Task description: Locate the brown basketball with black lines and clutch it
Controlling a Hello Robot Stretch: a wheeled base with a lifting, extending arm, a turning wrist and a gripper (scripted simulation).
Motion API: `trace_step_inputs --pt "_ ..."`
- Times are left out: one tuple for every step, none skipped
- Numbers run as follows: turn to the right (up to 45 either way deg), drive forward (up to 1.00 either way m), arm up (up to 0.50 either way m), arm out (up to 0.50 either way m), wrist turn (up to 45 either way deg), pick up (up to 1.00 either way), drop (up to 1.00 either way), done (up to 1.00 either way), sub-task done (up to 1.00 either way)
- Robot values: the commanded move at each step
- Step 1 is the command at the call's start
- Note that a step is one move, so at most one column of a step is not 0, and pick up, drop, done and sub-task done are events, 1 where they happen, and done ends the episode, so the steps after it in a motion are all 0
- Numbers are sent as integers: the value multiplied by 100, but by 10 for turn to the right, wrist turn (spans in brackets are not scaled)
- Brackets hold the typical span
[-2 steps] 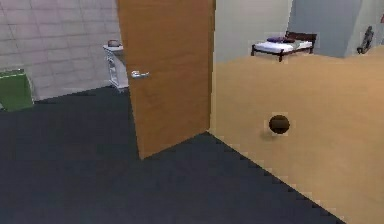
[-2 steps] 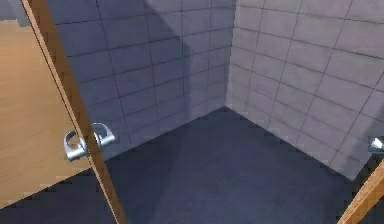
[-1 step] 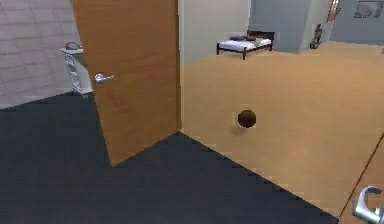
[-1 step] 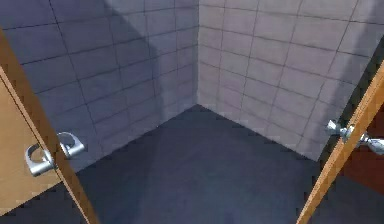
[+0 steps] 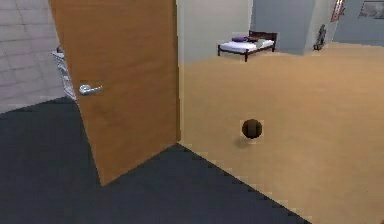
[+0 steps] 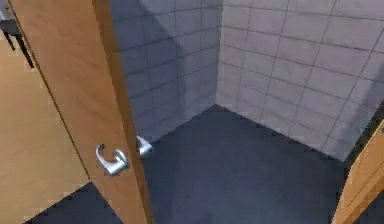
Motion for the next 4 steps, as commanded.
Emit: trace_step_inputs --pt "0 40 0 0 0 0 0 0 0" --pt "390 0 0 0 0 0 0 0 0" --pt "0 100 0 0 0 0 0 0 0" --pt "0 30 0 0 0 0 0 0 0"
